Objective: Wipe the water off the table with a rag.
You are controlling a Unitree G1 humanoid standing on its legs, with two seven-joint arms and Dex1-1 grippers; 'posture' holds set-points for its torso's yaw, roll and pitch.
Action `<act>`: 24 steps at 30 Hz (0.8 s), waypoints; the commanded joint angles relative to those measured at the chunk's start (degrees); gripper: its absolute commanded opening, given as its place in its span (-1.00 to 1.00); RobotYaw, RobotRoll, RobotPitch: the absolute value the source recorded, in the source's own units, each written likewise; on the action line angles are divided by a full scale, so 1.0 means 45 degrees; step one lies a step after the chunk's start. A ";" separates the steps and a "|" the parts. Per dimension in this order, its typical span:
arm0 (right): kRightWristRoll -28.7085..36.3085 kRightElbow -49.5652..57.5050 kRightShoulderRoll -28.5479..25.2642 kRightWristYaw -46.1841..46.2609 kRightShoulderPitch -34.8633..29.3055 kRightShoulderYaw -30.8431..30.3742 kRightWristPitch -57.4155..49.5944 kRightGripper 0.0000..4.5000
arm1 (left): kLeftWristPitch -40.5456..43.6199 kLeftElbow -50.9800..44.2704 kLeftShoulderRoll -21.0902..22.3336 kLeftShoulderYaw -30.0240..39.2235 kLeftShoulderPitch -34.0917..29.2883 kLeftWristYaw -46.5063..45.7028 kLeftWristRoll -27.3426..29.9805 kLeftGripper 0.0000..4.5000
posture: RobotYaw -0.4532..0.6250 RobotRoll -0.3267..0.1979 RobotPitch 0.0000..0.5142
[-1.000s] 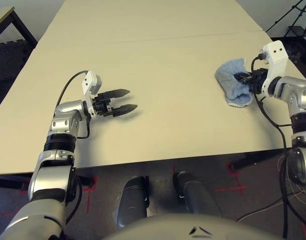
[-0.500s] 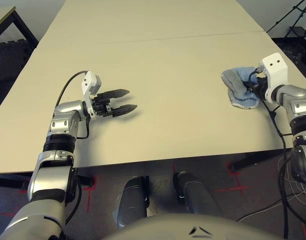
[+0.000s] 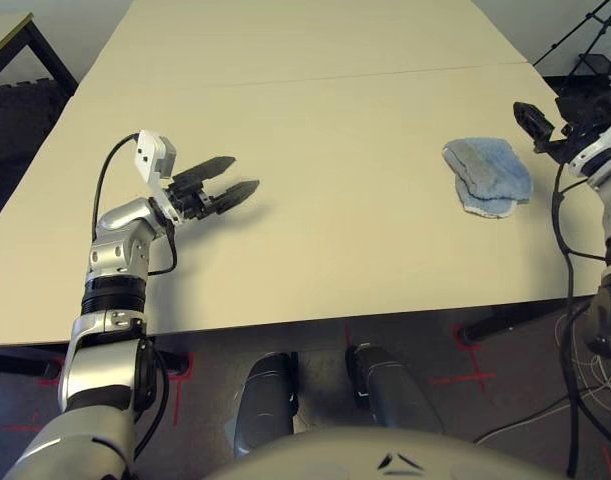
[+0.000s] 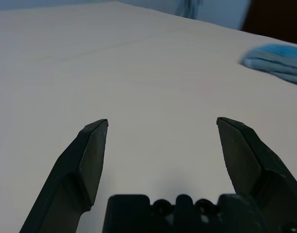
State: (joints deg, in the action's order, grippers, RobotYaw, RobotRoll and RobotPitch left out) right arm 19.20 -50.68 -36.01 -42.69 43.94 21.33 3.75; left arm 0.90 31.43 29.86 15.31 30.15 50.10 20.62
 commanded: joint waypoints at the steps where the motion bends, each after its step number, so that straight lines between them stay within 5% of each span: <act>1: 0.0196 -0.0143 0.0210 0.0038 -0.0337 0.0290 0.0820 0.99 | -0.0873 0.0274 -0.0086 0.0902 -0.0319 -0.2610 -0.0503 1.00 | -0.48 0.25 -0.35; 10: 0.0139 -0.1227 0.0410 0.0548 -0.0874 0.0490 0.2489 0.99 | -0.2111 0.0873 -0.0008 0.1724 -0.0601 -0.5666 -0.0990 1.00 | -0.42 0.25 -0.31; 24: 0.0338 -0.1739 0.0283 0.1057 -0.1349 0.1026 0.3424 0.99 | -0.2749 0.2027 0.0089 0.1490 0.0072 -0.6092 -0.1086 1.00 | -0.44 0.25 -0.32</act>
State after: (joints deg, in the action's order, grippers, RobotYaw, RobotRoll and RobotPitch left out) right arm 20.21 -57.41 -34.20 -38.24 38.95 25.38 18.58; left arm -10.58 39.28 29.92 22.32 30.28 22.88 16.47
